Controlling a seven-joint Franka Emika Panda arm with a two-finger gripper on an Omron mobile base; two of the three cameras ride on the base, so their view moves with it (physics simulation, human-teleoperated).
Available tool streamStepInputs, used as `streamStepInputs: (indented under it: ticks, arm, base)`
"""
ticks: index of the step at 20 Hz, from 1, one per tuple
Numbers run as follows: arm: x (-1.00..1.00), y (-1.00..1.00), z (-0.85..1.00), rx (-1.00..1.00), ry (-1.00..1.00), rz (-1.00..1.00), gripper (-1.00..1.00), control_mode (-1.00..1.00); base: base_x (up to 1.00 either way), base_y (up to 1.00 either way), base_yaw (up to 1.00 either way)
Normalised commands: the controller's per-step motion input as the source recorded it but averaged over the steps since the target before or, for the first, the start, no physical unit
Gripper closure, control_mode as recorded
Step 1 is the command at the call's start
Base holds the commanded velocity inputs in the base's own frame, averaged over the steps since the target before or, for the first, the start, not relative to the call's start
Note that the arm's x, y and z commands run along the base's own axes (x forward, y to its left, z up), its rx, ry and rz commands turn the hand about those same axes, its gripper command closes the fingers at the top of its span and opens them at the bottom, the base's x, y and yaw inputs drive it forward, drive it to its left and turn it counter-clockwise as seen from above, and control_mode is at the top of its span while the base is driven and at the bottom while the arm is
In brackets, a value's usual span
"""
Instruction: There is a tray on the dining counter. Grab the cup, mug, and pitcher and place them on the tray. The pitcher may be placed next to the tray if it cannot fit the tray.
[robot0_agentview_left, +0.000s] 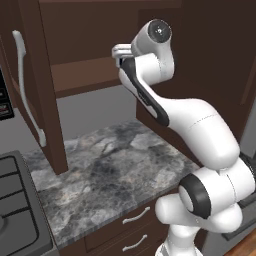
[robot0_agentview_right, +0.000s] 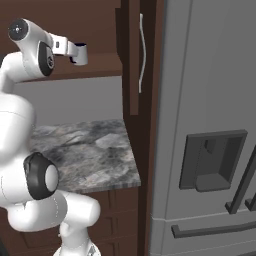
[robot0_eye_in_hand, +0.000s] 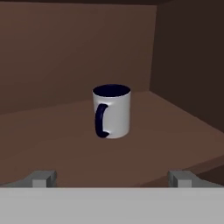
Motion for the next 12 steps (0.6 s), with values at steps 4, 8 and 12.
streamStepInputs:
  ticks: [4, 8, 12]
  arm:
    - [0.23, 0.06, 0.0, 0.0, 0.0, -0.01, -1.0, -1.0]
    - [0.28, 0.03, -0.02, 0.0, 0.0, 0.0, -1.0, -1.0]
    - [0.29, 0.11, -0.08, 0.0, 0.0, 0.0, -1.0, -1.0]
  base:
    - [0.0, 0.0, 0.0]
    - [0.0, 0.0, 0.0]
    - [0.0, 0.0, 0.0]
